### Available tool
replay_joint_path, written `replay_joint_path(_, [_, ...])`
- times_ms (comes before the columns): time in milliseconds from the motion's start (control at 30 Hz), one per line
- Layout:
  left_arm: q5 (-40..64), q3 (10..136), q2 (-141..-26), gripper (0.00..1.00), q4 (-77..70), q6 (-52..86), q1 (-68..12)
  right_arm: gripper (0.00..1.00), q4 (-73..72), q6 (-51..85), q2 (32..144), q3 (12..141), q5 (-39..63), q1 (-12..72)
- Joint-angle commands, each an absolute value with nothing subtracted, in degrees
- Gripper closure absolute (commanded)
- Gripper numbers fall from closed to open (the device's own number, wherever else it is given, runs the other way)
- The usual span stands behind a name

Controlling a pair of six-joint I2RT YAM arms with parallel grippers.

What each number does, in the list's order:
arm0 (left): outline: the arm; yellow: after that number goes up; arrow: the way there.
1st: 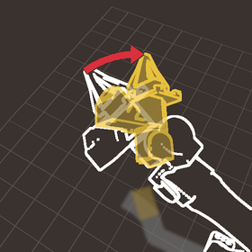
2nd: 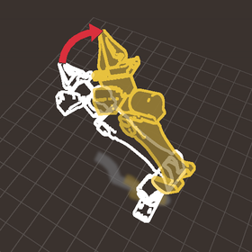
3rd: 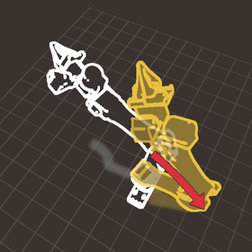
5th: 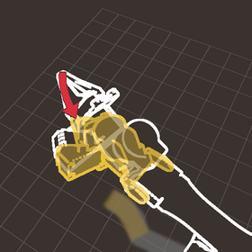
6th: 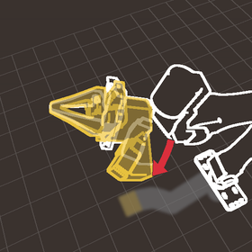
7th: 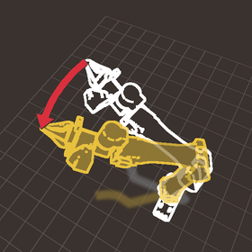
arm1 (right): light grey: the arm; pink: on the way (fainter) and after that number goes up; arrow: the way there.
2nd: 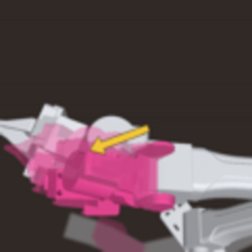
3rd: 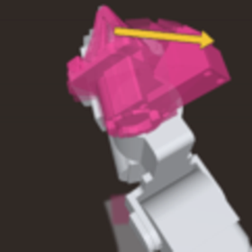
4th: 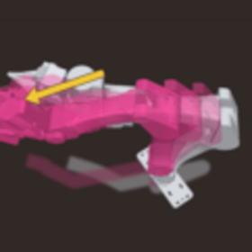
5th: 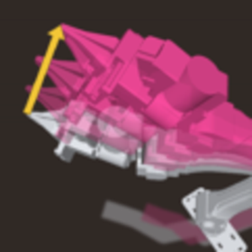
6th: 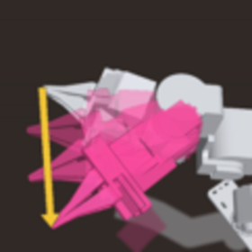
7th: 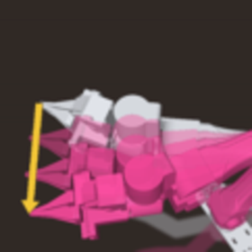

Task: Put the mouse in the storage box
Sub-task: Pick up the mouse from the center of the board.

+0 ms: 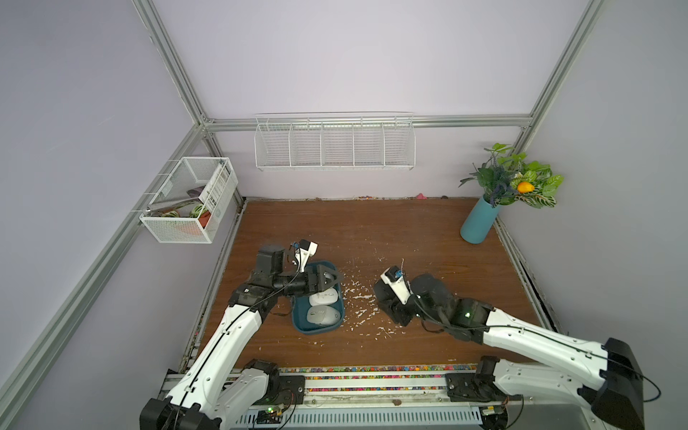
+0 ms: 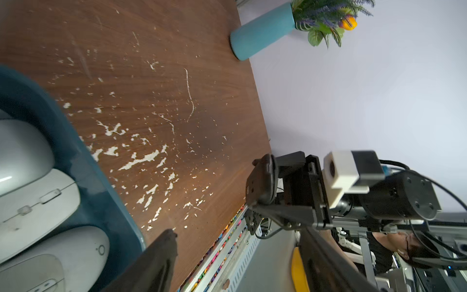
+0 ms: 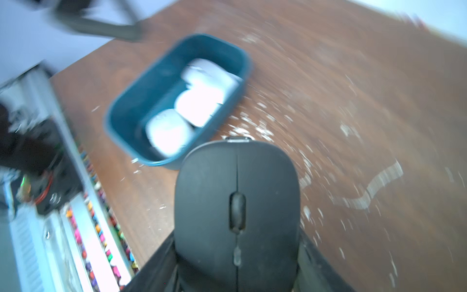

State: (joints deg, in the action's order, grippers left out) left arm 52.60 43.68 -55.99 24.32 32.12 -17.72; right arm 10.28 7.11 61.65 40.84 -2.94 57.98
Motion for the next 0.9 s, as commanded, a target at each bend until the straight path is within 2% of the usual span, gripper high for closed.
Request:
replay_joint_path(0, [53.9, 42.7, -55.7, 0.19, 20.8, 33.3, -20.4, 0.67, -0.8, -6.7, 62.9, 37.9, -0.1, 61.8])
replay_joint_path(167, [53.8, 40.1, -54.1, 0.18, 19.2, 34.1, -22.3, 0.68, -6.3, -9.1, 63.7, 36.5, 3.9, 62.4])
replay_joint_path(567, [49.3, 38.5, -57.3, 0.18, 16.4, 35.5, -32.0, 0.68, -4.6, -10.0, 67.4, 39.9, 5.4, 62.4])
replay_joint_path(733, [46.1, 38.9, -60.3, 0.23, 16.7, 35.6, -36.3, 0.68, -4.4, -10.1, 67.9, 40.7, 5.4, 62.4])
replay_joint_path(867, [44.2, 38.9, -61.5, 0.31, 15.4, 36.5, -38.5, 0.68, -4.5, -10.0, 68.6, 41.0, 5.9, 62.4])
